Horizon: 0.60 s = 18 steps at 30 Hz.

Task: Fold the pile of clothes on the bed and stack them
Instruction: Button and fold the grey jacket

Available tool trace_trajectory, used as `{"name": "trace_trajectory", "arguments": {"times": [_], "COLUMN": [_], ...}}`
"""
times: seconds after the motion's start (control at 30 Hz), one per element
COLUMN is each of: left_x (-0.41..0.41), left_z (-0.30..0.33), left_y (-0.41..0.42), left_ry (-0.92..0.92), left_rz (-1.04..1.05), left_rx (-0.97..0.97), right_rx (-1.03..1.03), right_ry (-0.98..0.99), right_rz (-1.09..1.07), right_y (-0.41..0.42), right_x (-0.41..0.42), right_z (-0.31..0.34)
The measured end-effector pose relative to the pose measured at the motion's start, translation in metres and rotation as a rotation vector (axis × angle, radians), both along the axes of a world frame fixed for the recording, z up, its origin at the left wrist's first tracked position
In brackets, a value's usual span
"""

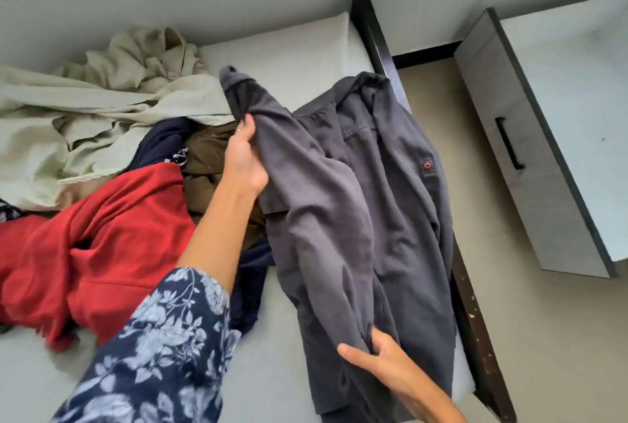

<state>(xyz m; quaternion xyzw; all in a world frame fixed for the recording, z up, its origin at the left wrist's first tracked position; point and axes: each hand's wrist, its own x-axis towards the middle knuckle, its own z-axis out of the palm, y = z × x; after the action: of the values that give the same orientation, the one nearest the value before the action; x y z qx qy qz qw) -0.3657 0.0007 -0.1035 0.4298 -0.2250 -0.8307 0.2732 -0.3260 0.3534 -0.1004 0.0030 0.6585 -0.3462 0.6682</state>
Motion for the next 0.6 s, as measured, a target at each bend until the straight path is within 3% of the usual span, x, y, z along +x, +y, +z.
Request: {"name": "trace_trajectory", "arguments": {"times": [0.1,0.2,0.3,0.37,0.5,0.6], "left_x": [-0.001,-0.012,-0.018,-0.019,-0.019,-0.017], "left_z": [-0.032,-0.047,-0.052,-0.043,-0.017,-0.010], "left_y": [-0.013,-0.009,-0.009,-0.007,0.012,0.024], "left_ry": [-0.245,-0.535,-0.648,-0.602,-0.288,-0.192], "left_rz": [-0.074,-0.292,-0.365,-0.391,-0.448,-0.633], "left_rx": [-0.006,-0.163,-0.269,-0.282,-0.102,-0.037], "right_rx": [0.092,0.178,0.182,0.165,0.152,0.178], "right_ry": [0.105,0.188,0.207,0.148,0.026,0.108], "right_rz": [0.095,0.289,0.285,0.274,0.351,0.361], "right_y": [0.001,0.005,0.012,0.010,0.002,0.018], "right_x": [0.004,0.008,0.014,0.017,0.017,0.013], "right_z": [-0.023,-0.054,-0.084,-0.084,-0.059,-0.076]}}
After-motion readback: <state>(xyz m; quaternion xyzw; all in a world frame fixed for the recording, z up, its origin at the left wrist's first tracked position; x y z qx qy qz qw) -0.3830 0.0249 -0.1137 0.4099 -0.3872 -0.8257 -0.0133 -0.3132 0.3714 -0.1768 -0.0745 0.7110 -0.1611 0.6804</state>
